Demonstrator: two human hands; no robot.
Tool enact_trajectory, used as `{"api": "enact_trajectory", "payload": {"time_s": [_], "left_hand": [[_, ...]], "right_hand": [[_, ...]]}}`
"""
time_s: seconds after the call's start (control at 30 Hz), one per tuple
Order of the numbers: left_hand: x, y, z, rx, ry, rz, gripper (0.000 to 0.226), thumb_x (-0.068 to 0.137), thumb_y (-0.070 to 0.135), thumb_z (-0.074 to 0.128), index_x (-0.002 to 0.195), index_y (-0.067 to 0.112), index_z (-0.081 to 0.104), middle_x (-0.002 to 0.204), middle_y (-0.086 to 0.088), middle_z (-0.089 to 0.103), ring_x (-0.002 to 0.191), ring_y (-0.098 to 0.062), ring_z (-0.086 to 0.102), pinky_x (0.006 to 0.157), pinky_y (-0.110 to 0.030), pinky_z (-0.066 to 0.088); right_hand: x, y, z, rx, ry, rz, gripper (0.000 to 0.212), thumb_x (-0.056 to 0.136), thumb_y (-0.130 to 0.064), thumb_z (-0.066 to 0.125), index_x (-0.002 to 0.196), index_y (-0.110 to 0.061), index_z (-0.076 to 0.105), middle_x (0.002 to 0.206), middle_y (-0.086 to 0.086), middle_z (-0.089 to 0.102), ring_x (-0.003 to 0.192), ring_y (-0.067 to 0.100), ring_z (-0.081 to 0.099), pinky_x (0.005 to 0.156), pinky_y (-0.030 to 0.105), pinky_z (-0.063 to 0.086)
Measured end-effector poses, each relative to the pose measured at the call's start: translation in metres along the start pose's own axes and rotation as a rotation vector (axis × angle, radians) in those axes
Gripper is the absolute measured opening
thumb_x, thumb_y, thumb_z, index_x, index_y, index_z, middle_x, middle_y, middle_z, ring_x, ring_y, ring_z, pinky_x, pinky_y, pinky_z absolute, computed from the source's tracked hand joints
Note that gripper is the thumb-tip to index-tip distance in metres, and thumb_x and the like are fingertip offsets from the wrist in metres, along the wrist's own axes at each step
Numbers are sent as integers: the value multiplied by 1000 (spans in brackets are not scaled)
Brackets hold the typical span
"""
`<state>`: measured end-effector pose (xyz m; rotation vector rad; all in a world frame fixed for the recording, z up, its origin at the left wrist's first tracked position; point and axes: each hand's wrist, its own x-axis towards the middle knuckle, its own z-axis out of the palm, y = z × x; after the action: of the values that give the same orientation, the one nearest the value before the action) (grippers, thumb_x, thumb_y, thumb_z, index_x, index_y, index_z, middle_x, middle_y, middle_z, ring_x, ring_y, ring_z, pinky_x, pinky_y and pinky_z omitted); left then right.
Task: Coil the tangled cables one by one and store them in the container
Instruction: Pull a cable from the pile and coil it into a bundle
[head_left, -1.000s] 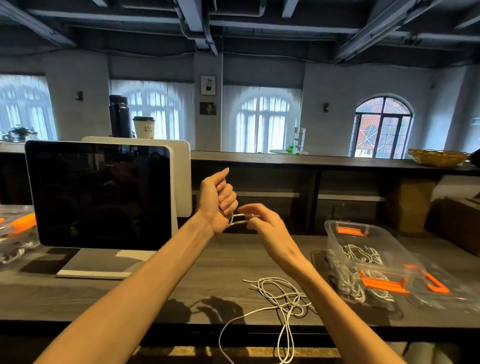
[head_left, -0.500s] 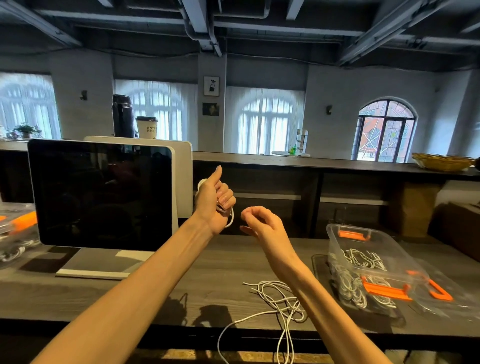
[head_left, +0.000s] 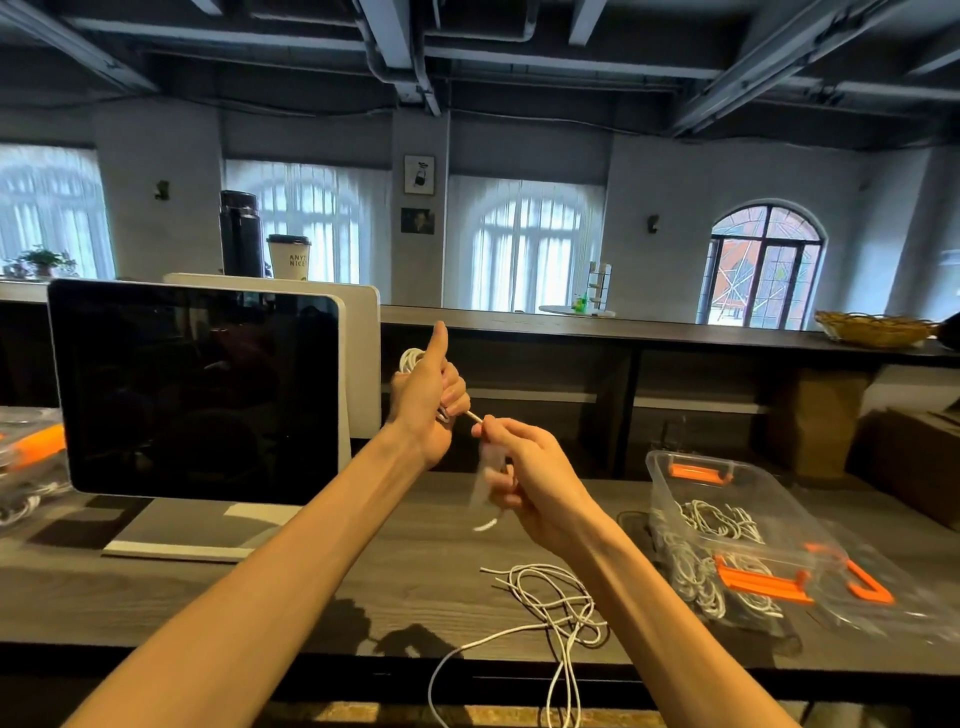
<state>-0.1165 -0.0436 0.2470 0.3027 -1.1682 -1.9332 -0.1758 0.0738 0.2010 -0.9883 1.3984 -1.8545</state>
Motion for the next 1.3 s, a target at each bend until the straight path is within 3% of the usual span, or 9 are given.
{"api": "enact_trajectory", "payload": {"time_s": [0.13,0.27,0.43,0.57,0.73,0.9,1.07,1.2,1.3], "left_hand": [[4,9,-8,114,-42,-88,50,100,42,58,60,15,45,47,2,39,37,-6,32,35,-15,26],[2,5,-15,546,-173,-81,43,97,47,61,70,15,52,52,1,47,42,-9,41,41,-18,35],[-14,3,-5,1059,-289,-27,61,93,70,48,70,16,65,59,0,68,62,-11,66,65,-26,55],[-21,10,-9,813,-541,-292,82,83,90,23,52,17,42,53,-8,41,44,-11,35,47,-22,32],[-20,13,-19,546,-849,-555,83,67,98,30,65,15,35,59,0,29,45,-7,20,44,-17,18],[-19,19,-23,687,-1045,-498,55,65,38,94,94,10,55,62,-2,42,42,-4,34,40,-14,30],[-24,20,-21,752,-1021,-468,22,80,0,73,96,13,64,64,-1,53,42,-4,37,44,-16,34],[-26,15,-28,685,-940,-403,29,82,-2,69,107,12,61,79,0,61,61,-8,50,54,-18,45],[-28,19,-27,859,-903,-474,16,87,9,76,100,9,67,72,-5,60,51,-7,51,46,-14,44]], "right_hand": [[-2,7,-12,-876,131,-403,36,102,-43,59,78,-22,74,62,-7,61,56,7,53,55,24,42],[-10,-4,-12,-1351,-85,-743,17,100,-28,59,100,-19,73,95,-4,62,80,15,60,70,36,52],[-5,-24,-14,-1184,-102,-818,14,94,-21,72,106,-17,78,110,-1,73,96,16,68,80,36,58],[-1,-31,-22,-1039,66,-832,33,81,-37,84,102,-18,66,82,-12,64,72,7,63,64,23,56],[-2,-41,-28,-1111,-101,-760,37,91,-44,73,121,-26,61,102,-7,60,84,6,57,68,16,47],[-9,-46,-28,-1209,-145,-694,45,92,-41,72,129,-27,51,129,-5,47,106,10,56,87,20,53],[-15,-44,-21,-1256,-220,-724,26,99,-24,67,122,-17,57,122,4,66,100,18,64,80,28,59],[-11,-42,-28,-1157,-174,-821,18,96,-22,71,112,-15,70,108,0,72,93,12,67,76,24,57],[-7,-41,-36,-1128,-175,-784,16,93,-22,76,107,-15,74,101,-1,74,89,11,70,73,24,58]]}}
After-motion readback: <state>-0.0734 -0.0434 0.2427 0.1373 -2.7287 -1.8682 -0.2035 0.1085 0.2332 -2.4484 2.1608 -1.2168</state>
